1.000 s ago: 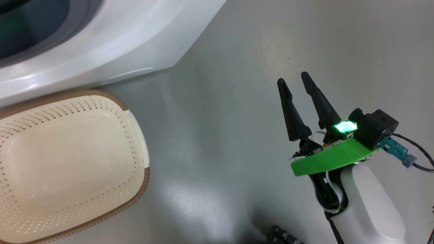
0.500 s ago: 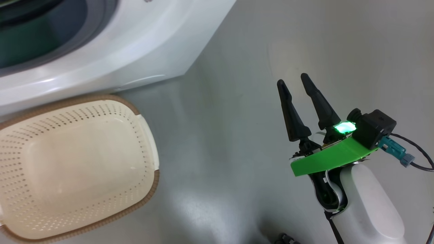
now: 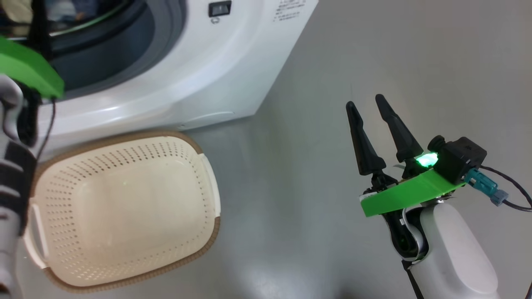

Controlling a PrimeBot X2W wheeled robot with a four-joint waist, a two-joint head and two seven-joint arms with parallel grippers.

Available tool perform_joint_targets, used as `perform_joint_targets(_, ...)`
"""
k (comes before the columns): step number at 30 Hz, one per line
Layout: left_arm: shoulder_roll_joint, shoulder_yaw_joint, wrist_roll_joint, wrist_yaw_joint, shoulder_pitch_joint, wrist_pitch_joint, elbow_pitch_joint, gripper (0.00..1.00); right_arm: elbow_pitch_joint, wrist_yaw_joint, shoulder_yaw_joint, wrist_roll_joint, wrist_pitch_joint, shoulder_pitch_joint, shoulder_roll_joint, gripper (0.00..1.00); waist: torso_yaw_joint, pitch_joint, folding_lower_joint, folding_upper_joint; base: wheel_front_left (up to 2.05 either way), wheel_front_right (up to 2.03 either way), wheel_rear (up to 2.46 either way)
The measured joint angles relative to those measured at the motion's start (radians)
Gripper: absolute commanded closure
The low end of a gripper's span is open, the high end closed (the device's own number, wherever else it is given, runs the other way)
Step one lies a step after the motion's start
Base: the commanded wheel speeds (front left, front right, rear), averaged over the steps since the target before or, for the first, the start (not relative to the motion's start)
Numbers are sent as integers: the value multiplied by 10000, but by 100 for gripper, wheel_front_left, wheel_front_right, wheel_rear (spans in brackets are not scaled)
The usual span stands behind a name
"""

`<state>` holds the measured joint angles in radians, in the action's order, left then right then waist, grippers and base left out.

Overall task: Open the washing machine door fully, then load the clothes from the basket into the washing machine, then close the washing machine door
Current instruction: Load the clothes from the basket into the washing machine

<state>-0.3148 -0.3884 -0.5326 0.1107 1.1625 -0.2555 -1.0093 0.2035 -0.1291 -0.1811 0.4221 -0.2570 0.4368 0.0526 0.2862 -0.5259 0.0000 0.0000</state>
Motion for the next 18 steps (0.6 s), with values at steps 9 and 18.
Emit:
perform_joint_targets(9,-75,635,219,-360,-2721,0,2568,0,232,0,69,-127,0,-163,6,0,-337,898,0,0,0,0,0)
perform_joint_targets(18,-61,1457,257,-514,-5501,0,4938,0,472,0,130,-370,0,-569,17,0,-685,1908,0,0,0,0,0)
